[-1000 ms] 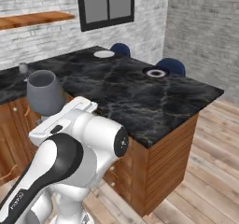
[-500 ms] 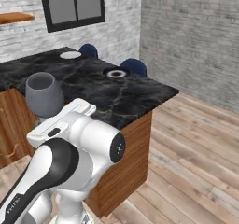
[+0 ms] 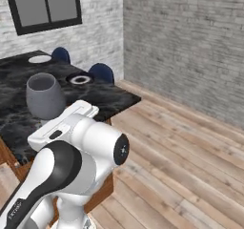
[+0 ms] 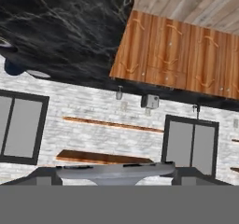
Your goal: Retrieve the wine glasses from the counter and place one next to each plate.
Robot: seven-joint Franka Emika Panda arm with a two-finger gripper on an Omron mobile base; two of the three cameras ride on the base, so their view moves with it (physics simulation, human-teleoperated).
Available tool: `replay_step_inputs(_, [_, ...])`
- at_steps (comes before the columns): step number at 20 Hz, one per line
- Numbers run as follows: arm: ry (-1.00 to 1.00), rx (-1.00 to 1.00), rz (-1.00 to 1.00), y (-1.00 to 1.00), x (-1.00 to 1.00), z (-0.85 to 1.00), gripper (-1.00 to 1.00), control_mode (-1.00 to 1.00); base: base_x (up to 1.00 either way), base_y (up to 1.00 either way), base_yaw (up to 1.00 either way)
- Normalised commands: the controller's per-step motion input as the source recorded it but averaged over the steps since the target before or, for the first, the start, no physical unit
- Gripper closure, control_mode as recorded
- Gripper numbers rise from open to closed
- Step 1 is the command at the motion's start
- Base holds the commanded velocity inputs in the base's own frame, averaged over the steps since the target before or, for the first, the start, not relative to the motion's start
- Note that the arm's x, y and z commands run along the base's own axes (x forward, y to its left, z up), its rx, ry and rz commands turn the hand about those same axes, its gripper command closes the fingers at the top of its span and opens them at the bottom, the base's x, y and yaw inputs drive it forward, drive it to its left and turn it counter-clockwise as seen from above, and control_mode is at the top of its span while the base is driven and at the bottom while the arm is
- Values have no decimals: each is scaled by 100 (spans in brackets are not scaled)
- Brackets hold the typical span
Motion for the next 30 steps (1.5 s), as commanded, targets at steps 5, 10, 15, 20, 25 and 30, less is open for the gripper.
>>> replay_step_inputs(5, [0,0,0,0,0,0,100,100,82,-100,0])
replay_step_inputs(10, [0,0,0,0,0,0,100,100,100,-100,0])
replay_step_inputs(15, [0,0,0,0,0,0,100,100,100,-100,6])
replay_step_inputs(20, [0,0,0,0,0,0,100,100,100,-100,10])
replay_step_inputs(25, [0,0,0,0,0,0,100,100,100,-98,19])
replay_step_inputs(30, [0,0,0,0,0,0,100,100,100,-87,39])
